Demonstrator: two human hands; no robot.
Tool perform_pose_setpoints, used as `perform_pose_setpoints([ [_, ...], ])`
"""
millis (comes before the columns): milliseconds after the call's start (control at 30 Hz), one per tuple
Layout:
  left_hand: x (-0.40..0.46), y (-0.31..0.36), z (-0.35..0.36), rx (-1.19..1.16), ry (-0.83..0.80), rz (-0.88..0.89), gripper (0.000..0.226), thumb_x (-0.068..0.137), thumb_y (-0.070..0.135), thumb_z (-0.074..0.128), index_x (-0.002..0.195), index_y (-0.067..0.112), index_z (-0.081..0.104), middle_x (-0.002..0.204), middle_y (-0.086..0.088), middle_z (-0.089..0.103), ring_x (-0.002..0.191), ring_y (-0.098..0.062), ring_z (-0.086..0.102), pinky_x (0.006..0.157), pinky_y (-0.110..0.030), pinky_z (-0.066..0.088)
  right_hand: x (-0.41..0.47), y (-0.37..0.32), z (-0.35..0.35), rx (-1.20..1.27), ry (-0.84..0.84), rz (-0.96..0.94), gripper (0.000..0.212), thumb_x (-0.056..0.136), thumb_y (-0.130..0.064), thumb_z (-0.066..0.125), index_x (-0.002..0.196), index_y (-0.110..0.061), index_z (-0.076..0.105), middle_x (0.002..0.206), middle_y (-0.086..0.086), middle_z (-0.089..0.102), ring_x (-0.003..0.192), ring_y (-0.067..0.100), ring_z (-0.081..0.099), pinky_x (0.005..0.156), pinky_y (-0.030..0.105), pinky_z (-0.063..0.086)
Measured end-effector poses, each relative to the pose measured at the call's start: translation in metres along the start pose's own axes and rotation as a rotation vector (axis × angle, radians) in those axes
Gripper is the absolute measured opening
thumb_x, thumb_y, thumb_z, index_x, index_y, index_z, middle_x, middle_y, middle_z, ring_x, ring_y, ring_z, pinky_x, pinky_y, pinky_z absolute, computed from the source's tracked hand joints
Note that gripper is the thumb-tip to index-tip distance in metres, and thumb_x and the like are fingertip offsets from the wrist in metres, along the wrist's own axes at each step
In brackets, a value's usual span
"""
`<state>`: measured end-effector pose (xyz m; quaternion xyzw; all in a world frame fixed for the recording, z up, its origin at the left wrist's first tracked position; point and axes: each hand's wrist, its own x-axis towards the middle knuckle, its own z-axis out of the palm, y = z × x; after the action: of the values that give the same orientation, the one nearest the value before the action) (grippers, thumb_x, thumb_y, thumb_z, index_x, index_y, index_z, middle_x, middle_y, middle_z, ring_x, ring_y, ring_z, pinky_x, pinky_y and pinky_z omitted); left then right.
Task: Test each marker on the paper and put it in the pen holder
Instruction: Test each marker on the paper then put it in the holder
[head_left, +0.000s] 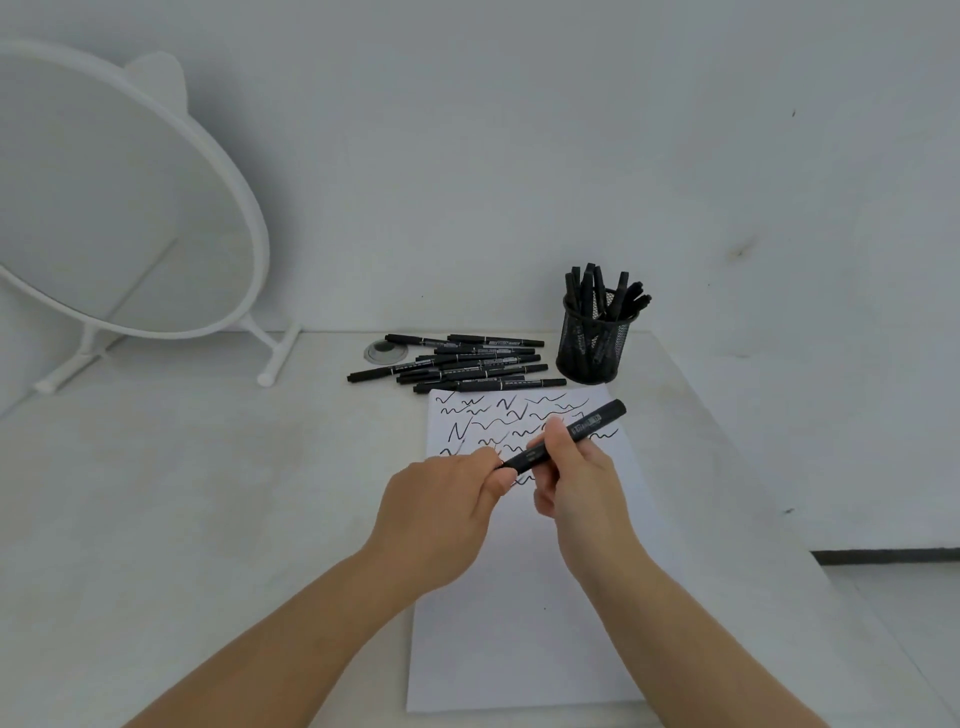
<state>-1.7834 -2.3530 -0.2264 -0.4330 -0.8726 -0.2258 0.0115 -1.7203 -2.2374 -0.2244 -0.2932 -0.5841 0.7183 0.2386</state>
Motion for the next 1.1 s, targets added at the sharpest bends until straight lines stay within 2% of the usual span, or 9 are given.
perform_pose_setpoints([
  [200,0.004,0.005,-0.009,-0.497,-0.098,-0.158,0.038,0.096,0.034,0.037,0.061,0.020,0.044,0.048,0.009,0.039,0.049,-0.011,0.033,0.050,-0.024,0.029,0.003,-0.008,0.003,0.053,-0.017,-0.011,0.036,0.096,-0.027,0.045,0.064,-0.011,0.045,0.034,-0.013,0.031,0.031,0.007,0.025,0.035,0.016,0.025],
  [267,0.005,0.007,-0.010,-0.628,-0.131,-0.207,0.040,0.096,0.031,0.038,0.059,0.019,0.042,0.041,0.011,0.036,0.043,-0.006,0.030,0.043,-0.016,0.024,0.005,-0.008,0.004,0.076,-0.016,-0.033,0.036,0.096,-0.027,0.046,0.064,-0.010,0.045,0.033,-0.013,0.031,0.030,0.006,0.025,0.035,0.015,0.025],
  [367,0.007,0.011,-0.011,-0.858,-0.226,-0.282,0.040,0.096,0.033,0.037,0.060,0.018,0.041,0.040,0.012,0.028,0.041,-0.007,0.025,0.044,-0.018,0.021,0.008,-0.002,0.007,0.057,-0.009,-0.042,0.037,0.095,-0.028,0.047,0.061,-0.012,0.046,0.034,-0.013,0.031,0.030,0.006,0.026,0.035,0.017,0.027],
  [467,-0.005,0.002,-0.009,-1.114,-0.354,-0.419,0.044,0.096,0.037,0.038,0.056,0.019,0.044,0.045,0.012,0.024,0.041,-0.007,0.022,0.044,-0.017,0.018,0.026,-0.012,-0.017,0.111,0.211,0.039,0.039,0.095,-0.028,0.045,0.058,-0.016,0.043,0.040,-0.007,0.033,0.029,0.006,0.029,0.037,0.021,0.025],
  [567,-0.016,-0.017,-0.008,-1.286,-0.264,-0.603,0.045,0.095,0.041,0.040,0.056,0.020,0.048,0.046,0.011,0.023,0.040,-0.006,0.023,0.042,-0.014,0.023,0.041,-0.028,-0.059,0.230,0.375,-0.072,0.034,0.095,-0.029,0.043,0.063,-0.018,0.042,0.040,-0.010,0.031,0.033,0.006,0.026,0.040,0.019,0.028],
  [633,-0.011,-0.024,-0.005,-1.226,-0.120,-0.600,0.042,0.095,0.040,0.038,0.061,0.019,0.048,0.044,0.010,0.028,0.041,-0.007,0.026,0.043,-0.017,0.025,0.038,-0.025,-0.060,0.138,0.296,-0.185,0.032,0.092,-0.032,0.047,0.063,-0.018,0.046,0.038,-0.014,0.030,0.035,0.006,0.025,0.039,0.017,0.027],
  [800,0.004,-0.024,0.002,-0.703,0.140,-0.170,0.035,0.092,0.041,0.038,0.063,0.027,0.052,0.047,0.011,0.046,0.048,-0.004,0.039,0.048,-0.011,0.032,0.033,-0.013,-0.046,-0.152,0.107,-0.292,0.016,0.077,-0.033,0.062,0.062,-0.026,0.061,0.046,-0.011,0.044,0.044,0.006,0.036,0.048,0.022,0.030],
  [933,0.009,-0.036,0.013,-0.597,0.204,-0.179,0.032,0.094,0.033,0.043,0.065,0.027,0.052,0.049,0.009,0.047,0.050,-0.005,0.042,0.048,-0.014,0.034,0.042,-0.003,-0.053,-0.277,0.018,-0.225,0.020,0.081,-0.020,0.064,0.064,-0.030,0.065,0.047,-0.012,0.049,0.046,0.006,0.041,0.048,0.019,0.032],
  [1100,0.008,-0.049,0.015,-0.582,0.241,-0.222,0.029,0.096,0.025,0.042,0.068,0.027,0.053,0.051,0.014,0.052,0.051,-0.002,0.046,0.052,-0.011,0.035,0.043,0.016,-0.062,-0.380,-0.011,-0.220,0.010,0.082,-0.022,0.061,0.072,-0.024,0.063,0.050,-0.012,0.044,0.048,0.009,0.037,0.045,0.016,0.029],
])
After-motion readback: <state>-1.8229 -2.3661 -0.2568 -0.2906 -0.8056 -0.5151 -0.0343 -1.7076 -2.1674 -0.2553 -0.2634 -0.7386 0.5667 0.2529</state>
